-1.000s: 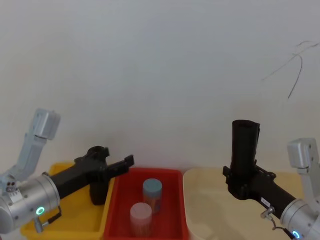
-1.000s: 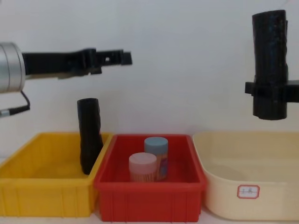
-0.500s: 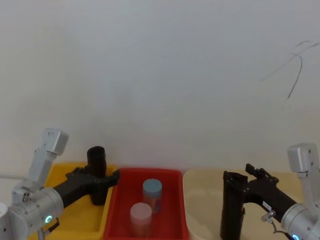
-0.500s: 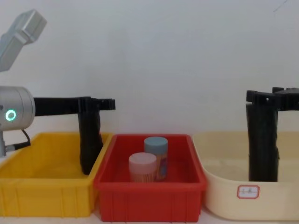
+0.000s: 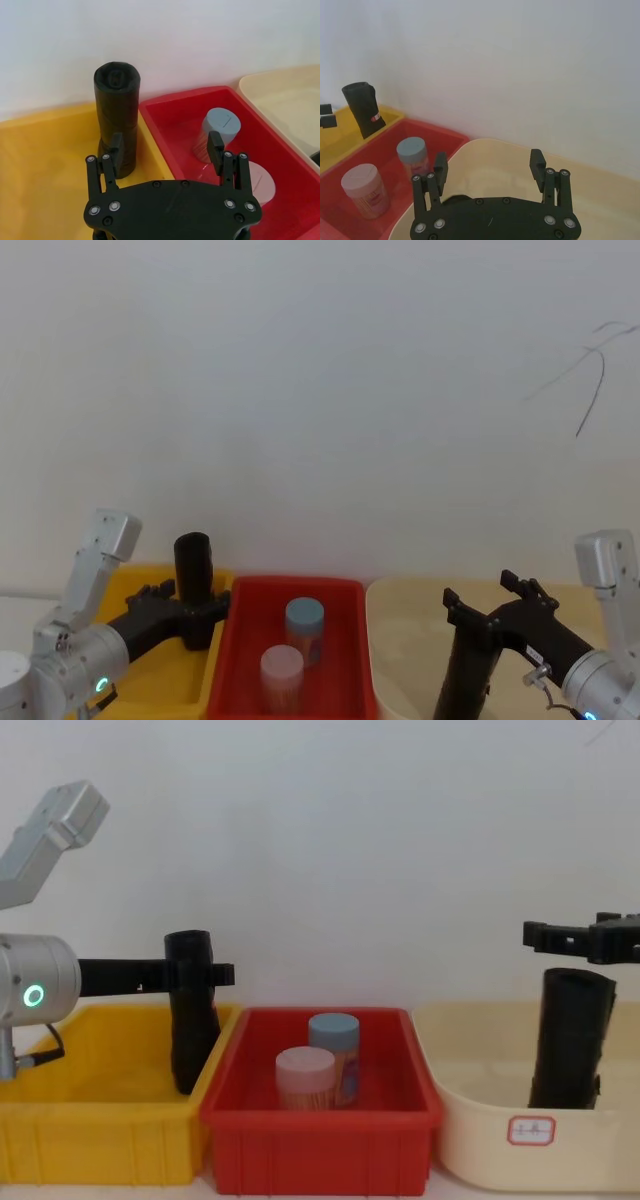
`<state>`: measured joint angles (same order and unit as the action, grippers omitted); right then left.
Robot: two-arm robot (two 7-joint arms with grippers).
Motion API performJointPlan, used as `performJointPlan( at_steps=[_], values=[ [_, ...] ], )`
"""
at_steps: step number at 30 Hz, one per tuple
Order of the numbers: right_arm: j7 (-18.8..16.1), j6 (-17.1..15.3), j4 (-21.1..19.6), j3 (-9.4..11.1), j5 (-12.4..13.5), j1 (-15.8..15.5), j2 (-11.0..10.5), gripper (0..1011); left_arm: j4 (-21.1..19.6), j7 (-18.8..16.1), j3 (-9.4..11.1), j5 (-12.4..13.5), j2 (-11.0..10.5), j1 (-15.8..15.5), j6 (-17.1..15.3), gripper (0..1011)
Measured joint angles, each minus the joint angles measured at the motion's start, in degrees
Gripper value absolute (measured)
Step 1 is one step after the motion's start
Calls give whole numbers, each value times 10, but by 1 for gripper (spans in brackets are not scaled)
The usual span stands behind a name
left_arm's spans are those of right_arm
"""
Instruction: Pick up the garbage bag with the one hand and transfer it to the other hand.
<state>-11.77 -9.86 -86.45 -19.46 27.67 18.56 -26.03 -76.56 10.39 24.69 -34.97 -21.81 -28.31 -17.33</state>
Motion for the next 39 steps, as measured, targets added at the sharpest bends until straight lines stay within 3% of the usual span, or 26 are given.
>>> performJointPlan(
  at_steps=[13,25,30,39],
  values=[
    [-5,-4,-8,0,-1,1,-1,1001,11,-9,3,7,3,-3,1,1001],
    [-46,-30,-59,-10,7,12,-9,1001,15,-12,4,10,5,-4,2,1002],
    [-63,-45,-81,-19,13,17,-12,1001,15,-13,4,10,5,-4,2,1002],
    [-97,-93,-105,-54,23,38,-15,1001,16,-13,5,11,5,-4,2,1002]
  ],
)
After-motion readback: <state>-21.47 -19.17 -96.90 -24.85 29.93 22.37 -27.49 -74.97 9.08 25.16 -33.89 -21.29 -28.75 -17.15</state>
